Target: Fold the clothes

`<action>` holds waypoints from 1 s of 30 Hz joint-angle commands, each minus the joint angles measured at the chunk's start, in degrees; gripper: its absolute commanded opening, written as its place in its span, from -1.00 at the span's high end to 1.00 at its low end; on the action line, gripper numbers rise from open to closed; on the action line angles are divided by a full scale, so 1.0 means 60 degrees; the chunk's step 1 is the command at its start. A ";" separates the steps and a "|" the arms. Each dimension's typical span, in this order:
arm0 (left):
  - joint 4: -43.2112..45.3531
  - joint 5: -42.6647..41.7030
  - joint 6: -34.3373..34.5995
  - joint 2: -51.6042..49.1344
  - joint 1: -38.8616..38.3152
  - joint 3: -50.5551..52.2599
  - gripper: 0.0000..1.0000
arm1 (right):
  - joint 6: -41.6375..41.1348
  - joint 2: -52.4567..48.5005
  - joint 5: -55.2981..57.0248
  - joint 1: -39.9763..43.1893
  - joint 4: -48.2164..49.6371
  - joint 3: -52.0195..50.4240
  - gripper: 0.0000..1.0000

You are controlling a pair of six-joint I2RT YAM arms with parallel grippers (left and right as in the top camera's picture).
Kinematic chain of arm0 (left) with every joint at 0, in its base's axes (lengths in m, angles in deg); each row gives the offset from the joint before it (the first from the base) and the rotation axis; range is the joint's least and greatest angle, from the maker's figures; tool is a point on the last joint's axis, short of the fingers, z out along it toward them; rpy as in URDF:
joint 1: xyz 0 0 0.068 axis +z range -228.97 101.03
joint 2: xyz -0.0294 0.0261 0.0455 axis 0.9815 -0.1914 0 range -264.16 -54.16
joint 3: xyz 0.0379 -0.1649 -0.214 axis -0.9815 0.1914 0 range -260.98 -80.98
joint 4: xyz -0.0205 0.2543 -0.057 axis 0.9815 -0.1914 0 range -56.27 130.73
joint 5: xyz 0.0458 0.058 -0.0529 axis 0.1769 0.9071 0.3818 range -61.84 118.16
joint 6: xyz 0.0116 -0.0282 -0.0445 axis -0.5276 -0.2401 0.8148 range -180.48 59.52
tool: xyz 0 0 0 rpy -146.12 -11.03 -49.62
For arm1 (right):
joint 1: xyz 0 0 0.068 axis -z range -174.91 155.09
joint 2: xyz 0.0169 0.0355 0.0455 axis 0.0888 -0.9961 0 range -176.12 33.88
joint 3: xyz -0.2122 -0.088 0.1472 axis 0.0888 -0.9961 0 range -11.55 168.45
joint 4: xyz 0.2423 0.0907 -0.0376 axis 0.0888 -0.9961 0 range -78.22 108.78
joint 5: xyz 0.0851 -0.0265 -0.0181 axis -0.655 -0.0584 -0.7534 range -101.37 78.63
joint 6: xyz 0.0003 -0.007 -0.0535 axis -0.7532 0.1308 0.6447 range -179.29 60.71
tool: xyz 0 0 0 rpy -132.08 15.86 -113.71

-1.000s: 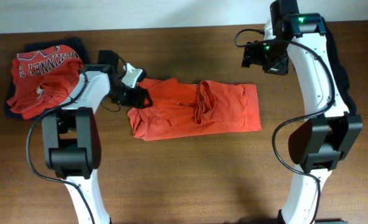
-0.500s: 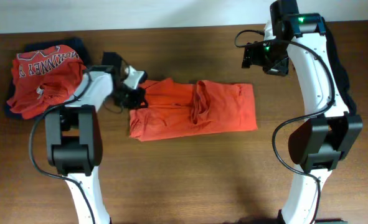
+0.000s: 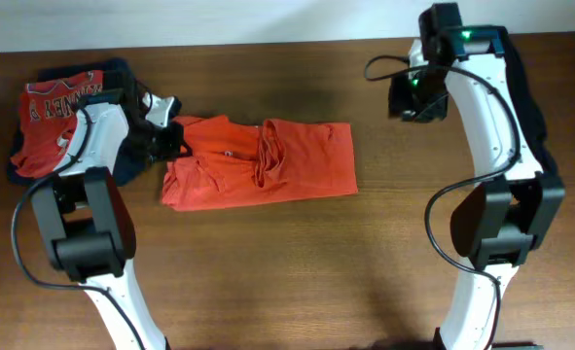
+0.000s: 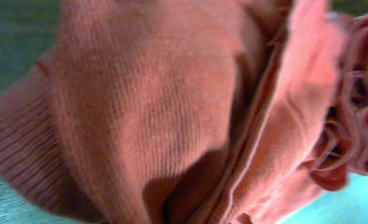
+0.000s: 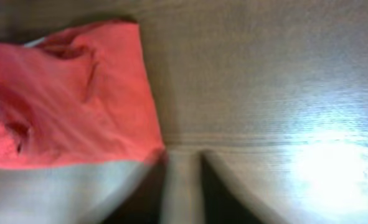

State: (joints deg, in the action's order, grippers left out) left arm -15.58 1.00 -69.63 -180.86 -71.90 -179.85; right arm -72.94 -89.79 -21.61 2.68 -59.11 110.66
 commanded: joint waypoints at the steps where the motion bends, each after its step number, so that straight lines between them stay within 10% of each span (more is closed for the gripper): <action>1: 0.0015 -0.0437 0.0135 0.1195 -0.0237 -0.0463 0.99 | -0.0011 0.0178 -0.0699 -0.0313 0.0393 -0.1009 0.92; 13: 0.0051 -0.0437 0.0670 0.1767 -0.0280 -0.0535 0.99 | -0.0364 0.0178 -0.6233 -0.0459 0.5326 -0.4936 0.92; 30: 0.0302 -0.0444 0.0878 0.1767 -0.0758 -0.0692 0.99 | -0.2397 0.0178 -0.5770 -0.0783 0.8878 -0.7402 0.92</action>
State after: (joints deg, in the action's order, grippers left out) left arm -14.08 -0.38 -65.14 -171.59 -75.17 -182.15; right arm -85.99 -89.79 -57.83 -1.82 -6.08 67.17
